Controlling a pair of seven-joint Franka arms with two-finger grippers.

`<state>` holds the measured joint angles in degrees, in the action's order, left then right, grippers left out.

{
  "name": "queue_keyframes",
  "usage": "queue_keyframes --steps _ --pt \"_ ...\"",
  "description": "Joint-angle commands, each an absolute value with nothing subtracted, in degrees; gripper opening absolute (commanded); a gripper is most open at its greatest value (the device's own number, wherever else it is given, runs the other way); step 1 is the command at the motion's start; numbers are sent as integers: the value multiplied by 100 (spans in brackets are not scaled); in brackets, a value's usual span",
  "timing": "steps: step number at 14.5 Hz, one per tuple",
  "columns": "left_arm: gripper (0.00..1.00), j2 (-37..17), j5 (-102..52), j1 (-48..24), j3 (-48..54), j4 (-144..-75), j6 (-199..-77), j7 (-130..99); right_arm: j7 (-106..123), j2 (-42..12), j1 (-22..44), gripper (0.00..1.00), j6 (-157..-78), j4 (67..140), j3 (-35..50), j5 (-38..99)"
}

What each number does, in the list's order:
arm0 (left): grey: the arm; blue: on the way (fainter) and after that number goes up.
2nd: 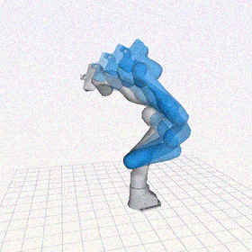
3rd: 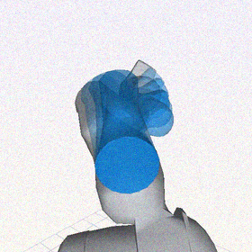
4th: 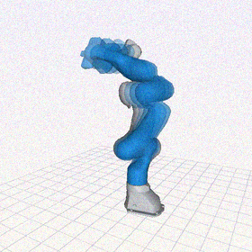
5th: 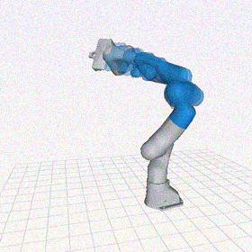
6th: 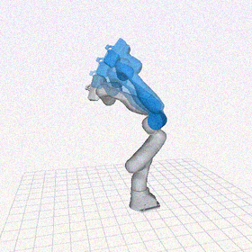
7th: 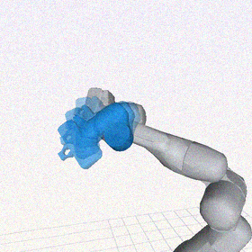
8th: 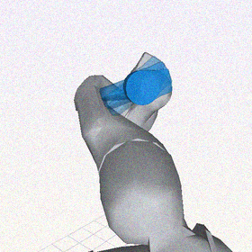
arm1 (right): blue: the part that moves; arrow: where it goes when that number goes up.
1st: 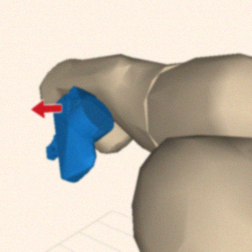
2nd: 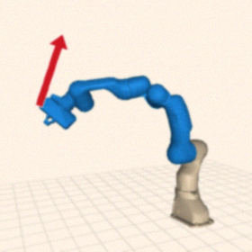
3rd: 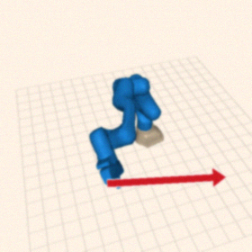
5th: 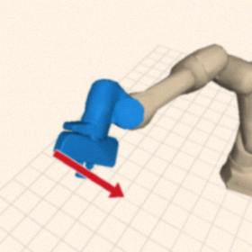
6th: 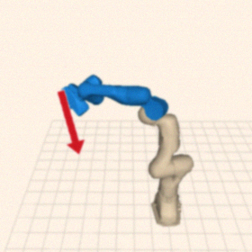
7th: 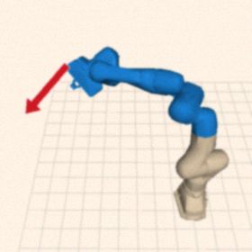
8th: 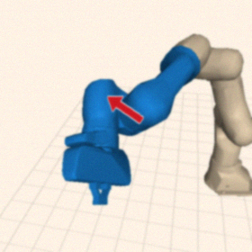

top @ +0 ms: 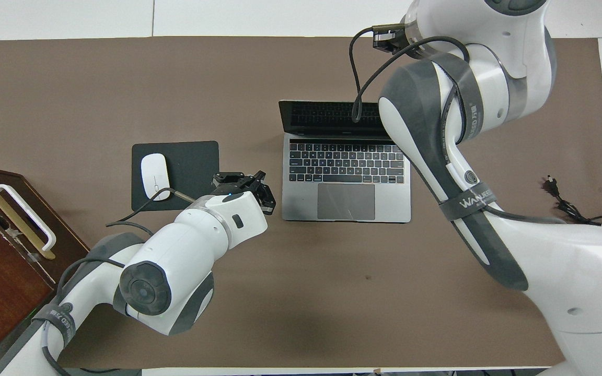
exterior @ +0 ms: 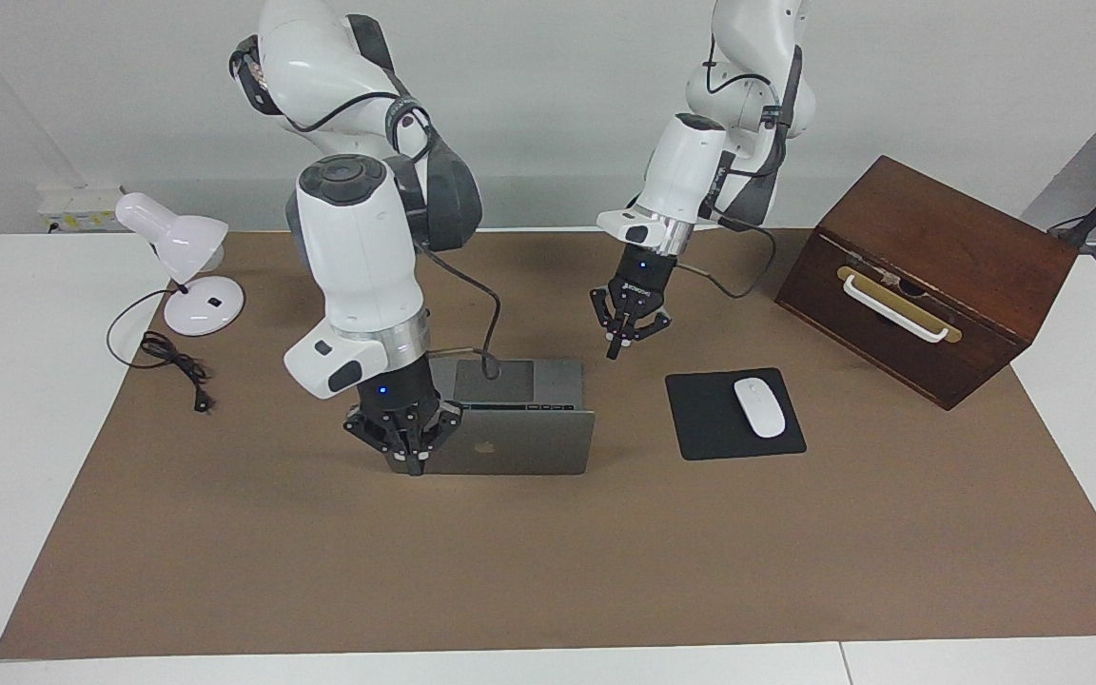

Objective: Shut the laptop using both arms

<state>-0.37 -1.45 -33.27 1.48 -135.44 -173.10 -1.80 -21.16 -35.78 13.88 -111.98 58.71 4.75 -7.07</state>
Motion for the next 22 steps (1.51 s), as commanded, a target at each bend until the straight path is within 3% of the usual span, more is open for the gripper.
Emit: queue_keyframes --steps 1,11,22 --pt "0 -175 -246 -3515 62 -13579 -17630 -97 -2206 -3568 1336 0 -11188 5976 527 -606" --pt "0 -1186 -237 -3797 44 -13526 -18764 -18 -2180 -3322 1230 0 -11241 6609 527 -607" --pt "0 -1679 -185 -3920 35 -13526 -19090 176 -2145 -3296 1248 0 -11004 6592 536 -606"
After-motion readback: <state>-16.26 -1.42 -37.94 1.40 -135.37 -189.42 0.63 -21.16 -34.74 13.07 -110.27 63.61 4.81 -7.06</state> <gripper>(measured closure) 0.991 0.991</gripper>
